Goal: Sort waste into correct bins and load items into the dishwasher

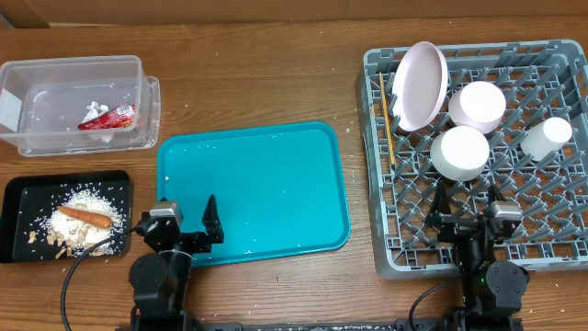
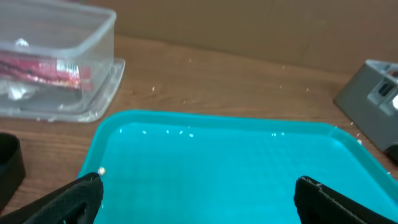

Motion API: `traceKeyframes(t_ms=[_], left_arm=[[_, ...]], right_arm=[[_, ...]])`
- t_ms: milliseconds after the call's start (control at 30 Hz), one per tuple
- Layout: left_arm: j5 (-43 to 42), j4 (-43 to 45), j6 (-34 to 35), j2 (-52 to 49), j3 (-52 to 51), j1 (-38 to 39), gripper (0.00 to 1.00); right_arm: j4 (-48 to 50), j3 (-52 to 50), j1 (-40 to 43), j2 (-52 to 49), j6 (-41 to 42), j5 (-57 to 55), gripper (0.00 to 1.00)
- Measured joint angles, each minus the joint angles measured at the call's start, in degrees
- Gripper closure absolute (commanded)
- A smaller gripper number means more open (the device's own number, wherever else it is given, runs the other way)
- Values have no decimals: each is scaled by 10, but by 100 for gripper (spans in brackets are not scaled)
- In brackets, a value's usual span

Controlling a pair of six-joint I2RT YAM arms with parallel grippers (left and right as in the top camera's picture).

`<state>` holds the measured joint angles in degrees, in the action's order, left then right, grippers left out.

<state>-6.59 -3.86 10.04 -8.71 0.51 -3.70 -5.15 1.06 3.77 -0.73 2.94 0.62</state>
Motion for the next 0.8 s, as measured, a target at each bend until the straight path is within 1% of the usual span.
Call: traceKeyframes(t_ms=[333, 567, 800], left_arm=[[1, 0, -4, 76, 0, 0, 0], [5, 0, -56, 78, 0, 0, 0], [14, -1, -77, 78, 0, 0, 0]], right_arm=[[0, 0, 0, 0, 0, 0, 0], [0, 0, 0, 0, 0, 0, 0], [0, 0, 0, 0, 0, 0, 0]])
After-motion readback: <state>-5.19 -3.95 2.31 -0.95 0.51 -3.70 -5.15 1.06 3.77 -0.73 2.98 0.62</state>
